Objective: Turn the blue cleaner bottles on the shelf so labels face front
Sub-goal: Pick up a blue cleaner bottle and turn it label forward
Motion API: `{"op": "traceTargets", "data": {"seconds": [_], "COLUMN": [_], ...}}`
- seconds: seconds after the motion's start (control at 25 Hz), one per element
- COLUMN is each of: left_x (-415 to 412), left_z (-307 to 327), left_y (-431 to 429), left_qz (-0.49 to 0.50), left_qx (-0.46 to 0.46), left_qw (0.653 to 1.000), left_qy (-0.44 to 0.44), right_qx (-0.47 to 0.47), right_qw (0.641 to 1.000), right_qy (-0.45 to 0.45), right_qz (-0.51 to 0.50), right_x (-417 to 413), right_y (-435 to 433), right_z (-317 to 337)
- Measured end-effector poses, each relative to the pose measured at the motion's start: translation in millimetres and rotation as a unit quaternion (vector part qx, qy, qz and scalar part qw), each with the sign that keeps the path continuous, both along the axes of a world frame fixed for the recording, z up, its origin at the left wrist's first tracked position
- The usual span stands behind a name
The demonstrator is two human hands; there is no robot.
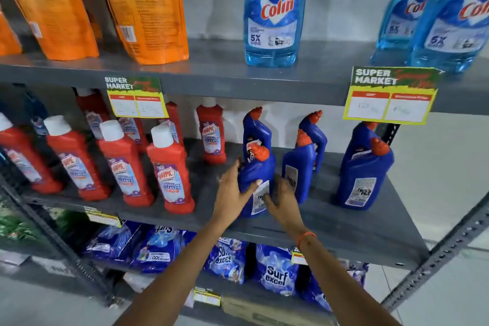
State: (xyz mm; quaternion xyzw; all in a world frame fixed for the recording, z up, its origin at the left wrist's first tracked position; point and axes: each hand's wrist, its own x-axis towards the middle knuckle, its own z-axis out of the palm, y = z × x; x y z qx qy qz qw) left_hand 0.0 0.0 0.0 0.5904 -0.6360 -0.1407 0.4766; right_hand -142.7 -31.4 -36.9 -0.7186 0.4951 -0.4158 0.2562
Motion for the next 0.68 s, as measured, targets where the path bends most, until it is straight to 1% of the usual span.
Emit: {"op": "traceTargets", "data": {"seconds": [0.04,0.12,0.16,0.32,0.4,0.48,0.6,0.68], "left_x": [4,8,11,15,18,23,30,25], "left_z": [-4,-9,-13,-21,-18,-6,12,15], "left_y": [-8,-15,-18,-26,-29,-34,-39,-38], "left_qz": [-0.022,-0.06,-0.066,-0.083,-0.091,-0.114,-0.151,-0.147], "left_qx": [0.015,0.041,0.057,0.08,0.091,0.105,0.12,0.123], "left_qw": [0.999,0.995,0.993,0.984,0.974,0.957,0.935,0.936], "left_qy": [0.033,0.067,0.077,0.134,0.185,0.246,0.296,0.296], "right_qx": [0.018,0.058,0.083,0.132,0.157,0.181,0.207,0.198], "right_qw": [1.0,0.998,0.996,0.989,0.985,0.979,0.965,0.963], "right_qy": [-0.001,-0.012,-0.019,-0.036,-0.038,-0.044,-0.105,-0.135], "right_qz": [0.002,0.017,0.025,0.052,0.067,0.085,0.124,0.12], "right_x": [2,3,1,-1,-4,-6,-6,-1], "right_y": [-6,-11,-12,-17,-19,-22,-27,-26], "right_z": [-7,-13,-19,-24,-21,-11,0,3]}}
